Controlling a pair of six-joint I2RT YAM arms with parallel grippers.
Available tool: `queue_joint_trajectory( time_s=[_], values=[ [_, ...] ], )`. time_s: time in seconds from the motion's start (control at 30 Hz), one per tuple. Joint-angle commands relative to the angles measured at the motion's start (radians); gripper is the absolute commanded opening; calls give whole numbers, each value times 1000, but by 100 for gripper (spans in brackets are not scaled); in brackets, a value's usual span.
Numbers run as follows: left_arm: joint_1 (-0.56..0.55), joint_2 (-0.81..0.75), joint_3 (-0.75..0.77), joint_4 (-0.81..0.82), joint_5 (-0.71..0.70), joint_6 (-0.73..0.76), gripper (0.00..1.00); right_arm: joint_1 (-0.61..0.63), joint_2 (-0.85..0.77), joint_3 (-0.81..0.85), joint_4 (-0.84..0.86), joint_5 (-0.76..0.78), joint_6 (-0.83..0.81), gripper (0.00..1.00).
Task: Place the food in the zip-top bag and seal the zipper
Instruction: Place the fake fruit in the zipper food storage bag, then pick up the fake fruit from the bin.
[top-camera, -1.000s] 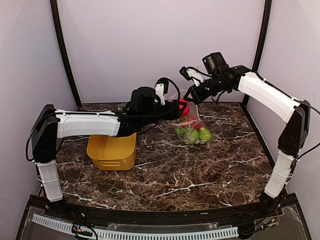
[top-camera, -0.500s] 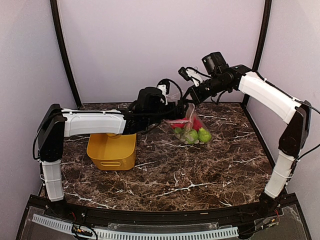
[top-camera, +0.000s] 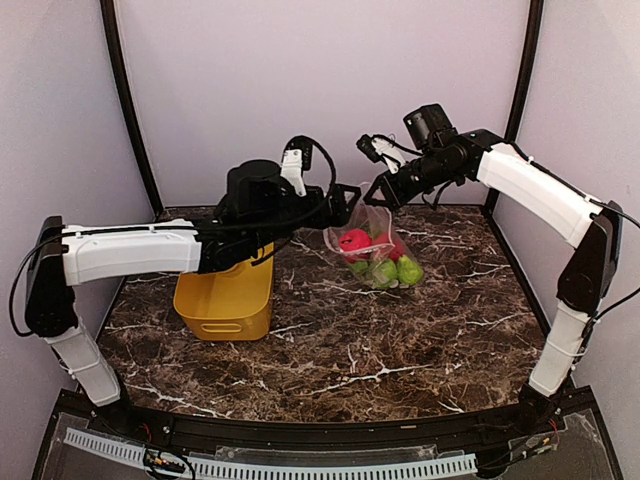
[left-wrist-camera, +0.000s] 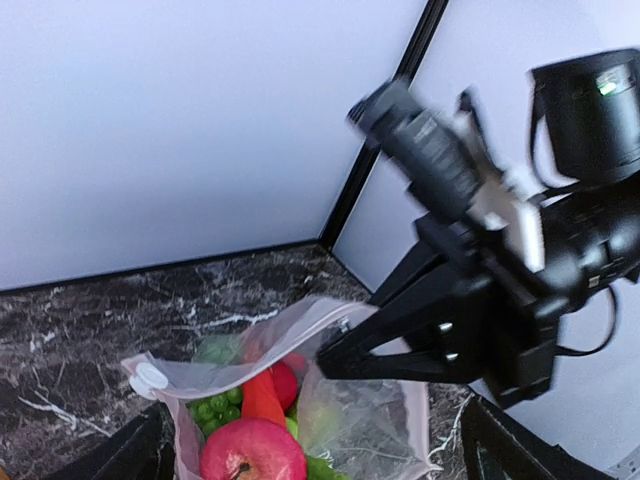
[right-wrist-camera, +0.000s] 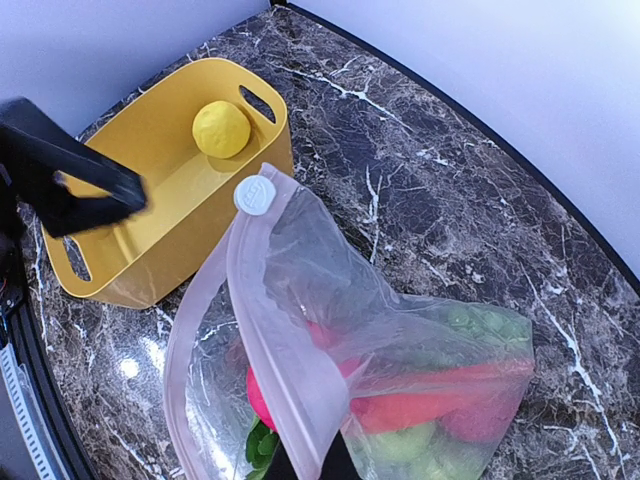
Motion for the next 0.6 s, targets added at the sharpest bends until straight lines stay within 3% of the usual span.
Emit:
queue_joint_trajectory(
  time_s=[0.0, 0.23, 0.37, 0.5, 0.57],
  values=[
    [-10, -190, -83, -6, -57, 115, 99, 7, -21, 13, 14, 9, -13, 0],
    [-8, -351, -262, -184, -346, 267, 99, 8, -39, -6, 16, -14, -15, 0],
    [27, -395, -330, -346, -448, 215, 99, 9, -52, -12, 16, -20, -18, 0],
    [183, -393, -321, -599, -333, -32, 92, 9, -61, -18, 19, -26, -19, 0],
    [254, -389, -346, -622, -274, -78, 89, 9, -62, -20, 19, -31, -19, 0]
  ],
)
